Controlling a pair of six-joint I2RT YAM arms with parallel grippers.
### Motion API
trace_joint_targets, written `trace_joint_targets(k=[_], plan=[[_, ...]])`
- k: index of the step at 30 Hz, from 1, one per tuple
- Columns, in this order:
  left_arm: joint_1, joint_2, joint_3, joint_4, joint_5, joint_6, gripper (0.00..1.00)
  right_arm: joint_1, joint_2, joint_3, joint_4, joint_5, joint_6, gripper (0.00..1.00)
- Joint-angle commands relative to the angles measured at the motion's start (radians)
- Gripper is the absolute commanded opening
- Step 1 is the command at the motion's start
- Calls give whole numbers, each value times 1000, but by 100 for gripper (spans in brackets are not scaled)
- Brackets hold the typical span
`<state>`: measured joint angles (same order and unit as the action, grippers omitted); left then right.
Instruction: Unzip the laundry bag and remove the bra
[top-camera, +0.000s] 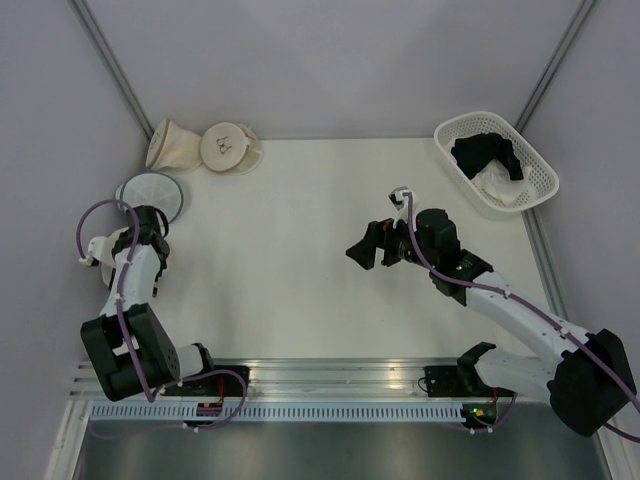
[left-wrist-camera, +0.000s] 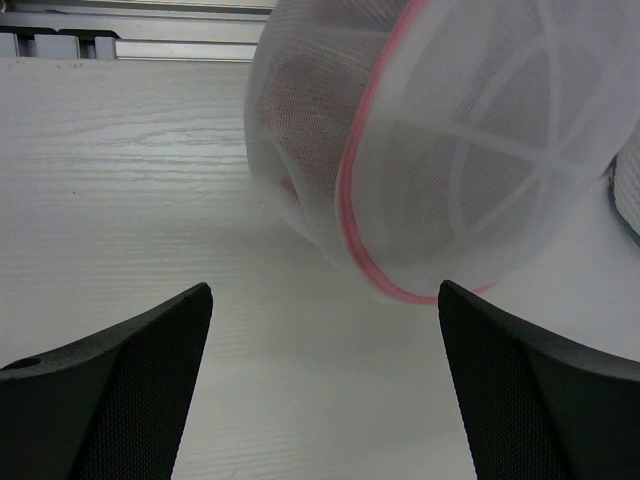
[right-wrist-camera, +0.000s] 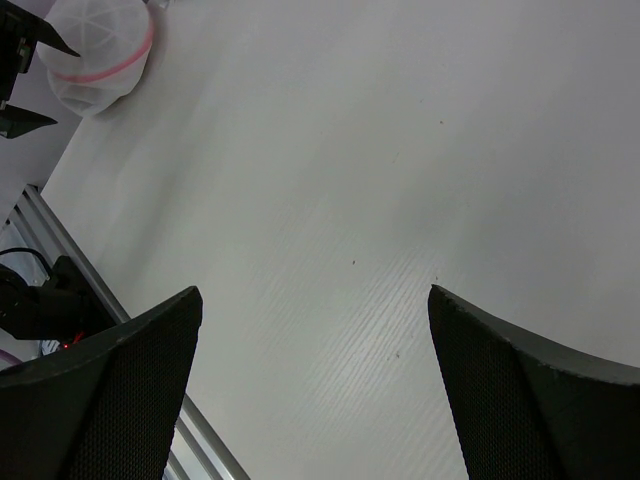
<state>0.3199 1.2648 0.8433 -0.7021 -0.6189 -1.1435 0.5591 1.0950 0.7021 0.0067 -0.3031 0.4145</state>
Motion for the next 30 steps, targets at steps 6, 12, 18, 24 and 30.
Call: trace_joint_targets(k=[6, 12, 18, 24, 30], plan=[[57, 117, 43, 13, -64, -143, 88, 2, 37, 42, 18, -27, -8, 98], [61, 171, 33, 94, -62, -177, 74, 2, 34, 34, 18, -41, -8, 98], [64, 229, 53, 162, -85, -148, 58, 4, 22, 31, -4, -21, -23, 98], [70, 257, 92, 167, -113, -136, 31, 4, -1, 25, -40, 1, -37, 98], [70, 226, 88, 187, -85, -119, 10, 4, -9, 25, -43, -1, -36, 98]])
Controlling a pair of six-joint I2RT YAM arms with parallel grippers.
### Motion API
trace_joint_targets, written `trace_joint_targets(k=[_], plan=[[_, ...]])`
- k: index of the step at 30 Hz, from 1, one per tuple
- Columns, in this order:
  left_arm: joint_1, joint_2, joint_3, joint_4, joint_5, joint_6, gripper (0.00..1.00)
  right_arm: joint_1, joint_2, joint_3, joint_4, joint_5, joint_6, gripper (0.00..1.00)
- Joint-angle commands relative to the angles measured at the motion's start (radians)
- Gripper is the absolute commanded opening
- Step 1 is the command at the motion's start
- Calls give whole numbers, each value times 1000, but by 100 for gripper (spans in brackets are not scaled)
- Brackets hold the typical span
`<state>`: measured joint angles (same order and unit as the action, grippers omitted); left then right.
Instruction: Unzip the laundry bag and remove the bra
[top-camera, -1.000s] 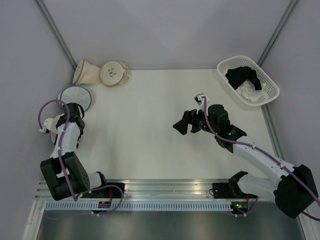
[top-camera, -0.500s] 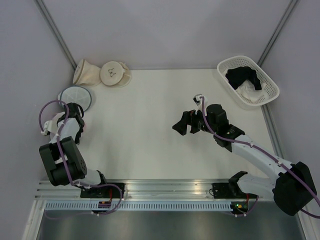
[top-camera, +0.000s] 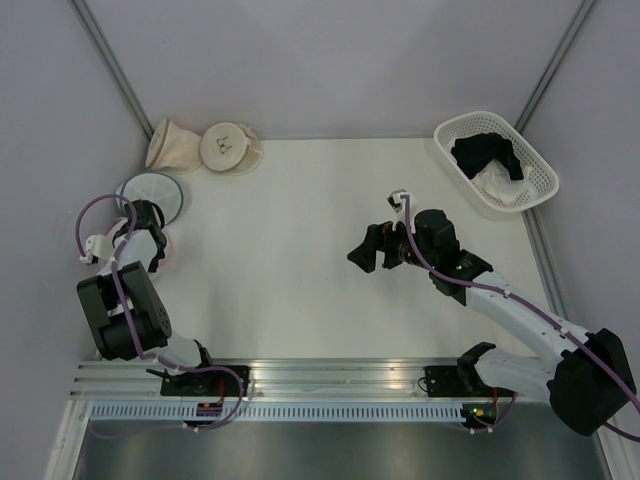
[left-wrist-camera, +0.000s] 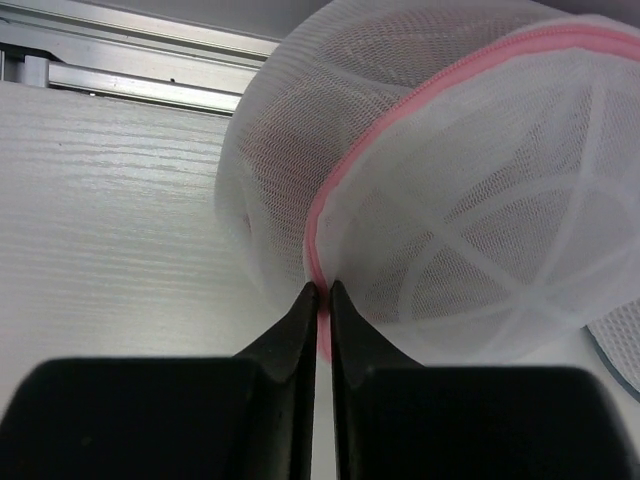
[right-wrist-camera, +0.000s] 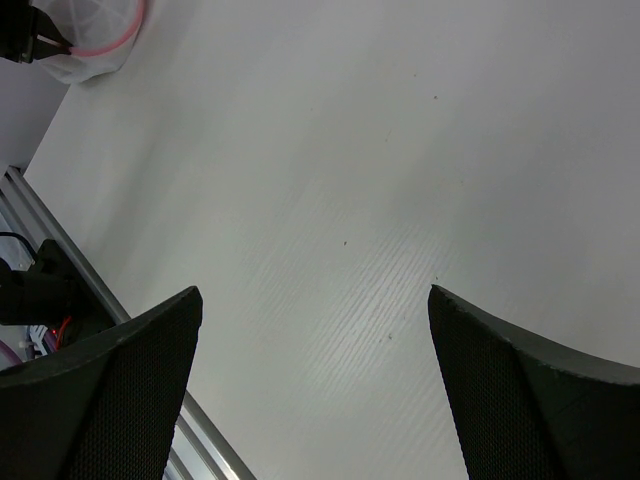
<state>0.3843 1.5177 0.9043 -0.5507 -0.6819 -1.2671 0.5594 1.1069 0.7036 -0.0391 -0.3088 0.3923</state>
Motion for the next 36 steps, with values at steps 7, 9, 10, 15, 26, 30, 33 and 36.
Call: trace_joint_targets(k=[7, 9, 10, 15, 26, 30, 33, 36], plan=[[5, -111, -37, 113, 201, 115, 2, 2, -30, 17, 16, 2, -4, 98], [-5, -148, -62, 113, 272, 144, 2, 2, -32, 17, 19, 4, -4, 98], [-8, -201, -74, 113, 325, 153, 2, 2, -32, 17, 19, 5, -3, 98], [-58, -462, -172, 112, 493, 245, 2, 4, -45, 13, 15, 19, -7, 98], [-67, -619, -173, 54, 1458, 624, 2, 2, -105, 0, -51, 302, 33, 98], [-119, -607, -182, 49, 1562, 660, 2, 4, -117, 0, -77, 390, 46, 98], [-235, -549, -174, 126, 1680, 669, 2, 2, -116, 4, -103, 459, 68, 98], [-390, -473, -162, 213, 1751, 666, 2, 2, -111, 11, -120, 502, 72, 98]])
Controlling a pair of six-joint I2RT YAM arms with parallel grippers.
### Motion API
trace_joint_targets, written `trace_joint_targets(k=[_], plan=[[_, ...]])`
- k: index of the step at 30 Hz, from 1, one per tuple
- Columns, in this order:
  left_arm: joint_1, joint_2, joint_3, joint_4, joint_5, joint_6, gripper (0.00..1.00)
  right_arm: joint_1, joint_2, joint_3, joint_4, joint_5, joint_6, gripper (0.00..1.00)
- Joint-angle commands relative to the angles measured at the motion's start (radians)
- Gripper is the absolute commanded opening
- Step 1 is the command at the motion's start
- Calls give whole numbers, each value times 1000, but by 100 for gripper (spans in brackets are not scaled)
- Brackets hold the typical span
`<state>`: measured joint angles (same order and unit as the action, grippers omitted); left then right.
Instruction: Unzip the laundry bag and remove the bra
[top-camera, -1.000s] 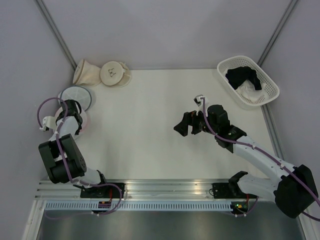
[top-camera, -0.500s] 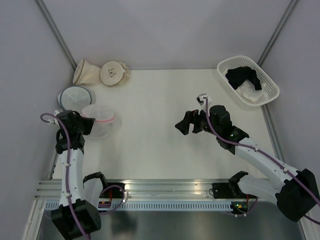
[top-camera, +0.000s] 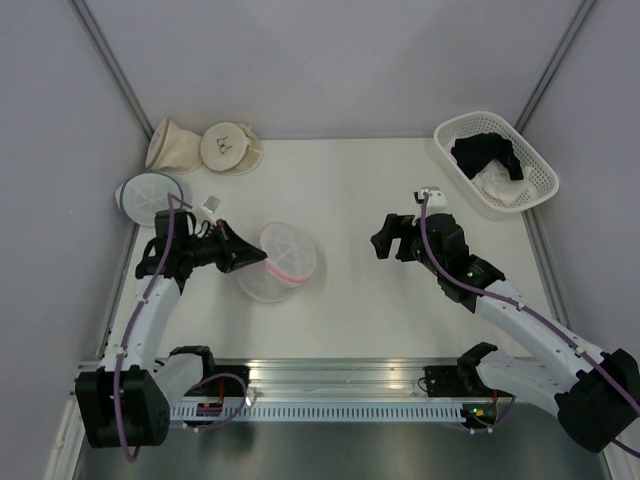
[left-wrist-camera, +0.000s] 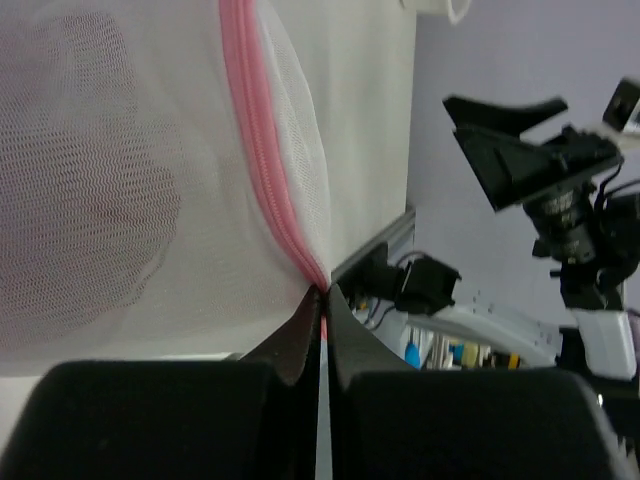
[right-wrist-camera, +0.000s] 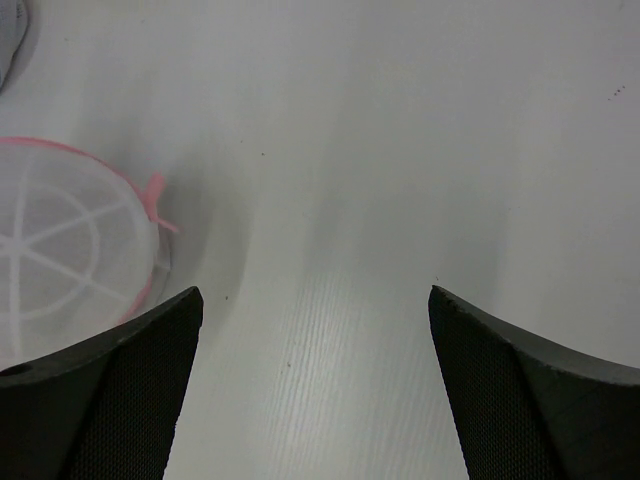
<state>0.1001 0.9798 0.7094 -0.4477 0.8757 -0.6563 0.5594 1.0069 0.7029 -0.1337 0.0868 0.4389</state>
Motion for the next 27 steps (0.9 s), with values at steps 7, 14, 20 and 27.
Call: trace_joint_targets(k=[7, 14, 20, 27], plan=[[-327, 178, 94, 277, 338, 95, 2, 2, -25, 20, -64, 215, 53, 98], [-355, 391, 200, 194, 398, 263, 2, 2, -51, 24, -56, 237, 38, 98], [-381, 540, 337, 58, 261, 394, 2, 2, -67, 7, 9, 44, -28, 98], [-427, 743, 511, 6, 459, 521, 2, 0, 18, 9, 37, -39, -48, 98]])
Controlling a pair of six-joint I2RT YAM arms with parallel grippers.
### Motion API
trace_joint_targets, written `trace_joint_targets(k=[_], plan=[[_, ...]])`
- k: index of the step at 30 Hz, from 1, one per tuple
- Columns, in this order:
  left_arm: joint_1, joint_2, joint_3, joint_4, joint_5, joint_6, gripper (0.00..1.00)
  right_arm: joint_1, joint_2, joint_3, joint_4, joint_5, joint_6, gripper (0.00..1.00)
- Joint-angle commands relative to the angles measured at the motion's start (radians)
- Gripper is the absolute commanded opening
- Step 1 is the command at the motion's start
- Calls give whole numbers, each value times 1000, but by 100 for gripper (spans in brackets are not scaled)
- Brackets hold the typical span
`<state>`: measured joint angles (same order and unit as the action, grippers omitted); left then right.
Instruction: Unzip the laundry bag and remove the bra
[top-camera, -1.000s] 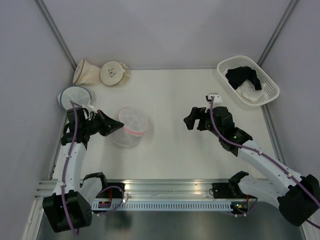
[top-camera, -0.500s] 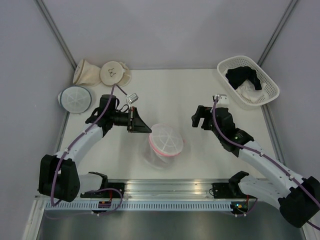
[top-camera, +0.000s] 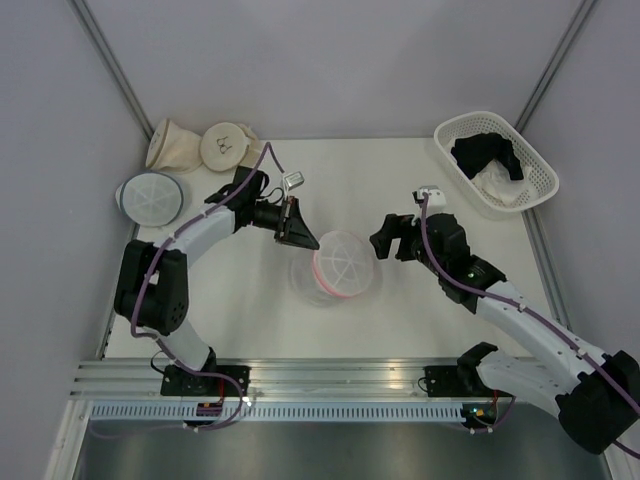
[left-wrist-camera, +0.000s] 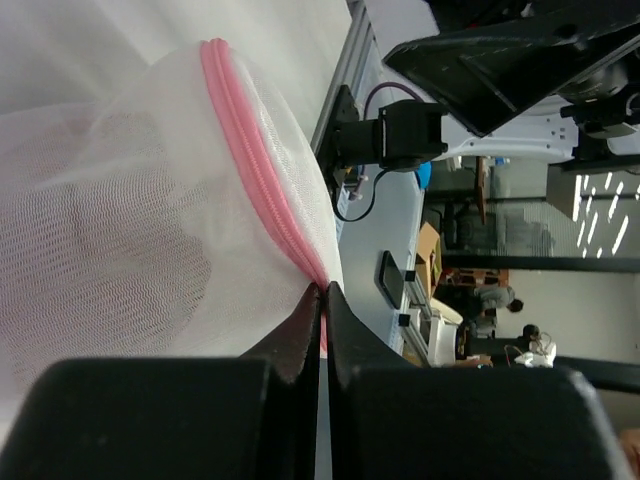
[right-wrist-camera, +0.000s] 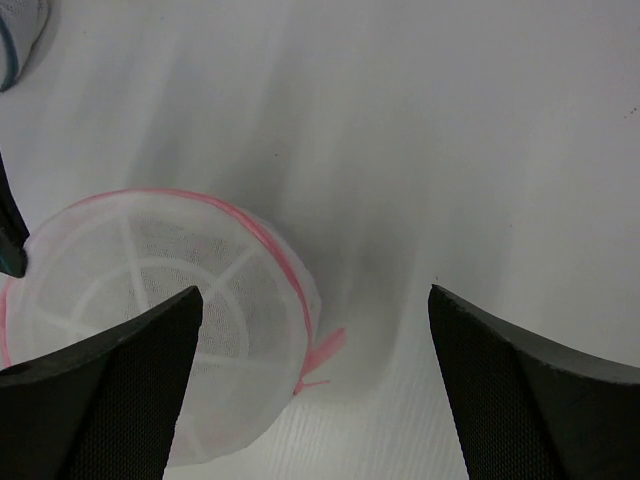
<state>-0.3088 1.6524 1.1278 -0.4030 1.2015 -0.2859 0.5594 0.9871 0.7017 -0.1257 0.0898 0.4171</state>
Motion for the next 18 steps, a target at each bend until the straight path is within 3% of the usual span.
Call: trace_joint_targets(k=[1, 3, 5, 6, 7, 9, 13, 14, 18], plan=[[-21, 90, 113, -52, 160, 178, 3, 2, 45, 15, 26, -41, -24, 98], [-26, 135, 214, -216, 188, 344, 5, 0, 67, 27, 8, -41, -27, 98], [-26, 222, 352, -381, 164, 469, 13, 2, 73, 42, -2, -22, -31, 98], [-24, 249, 401, -530, 82, 560, 33, 2, 73, 47, -6, -19, -35, 98], [-26, 280, 438, -566, 29, 554, 42, 0, 71, 47, -9, -18, -40, 98], [-26, 303, 484, -560, -146, 481, 56, 0, 67, 47, -9, -6, -38, 98], [-21, 140, 364, -300, -477, 233, 60, 2, 68, 42, -5, -19, -34, 98], [-19, 63, 319, -271, -600, 167, 60, 0, 76, 44, -6, -36, -34, 98], [-29, -121, 221, -217, -810, 6, 60, 0, 102, 35, 18, -116, -40, 96]])
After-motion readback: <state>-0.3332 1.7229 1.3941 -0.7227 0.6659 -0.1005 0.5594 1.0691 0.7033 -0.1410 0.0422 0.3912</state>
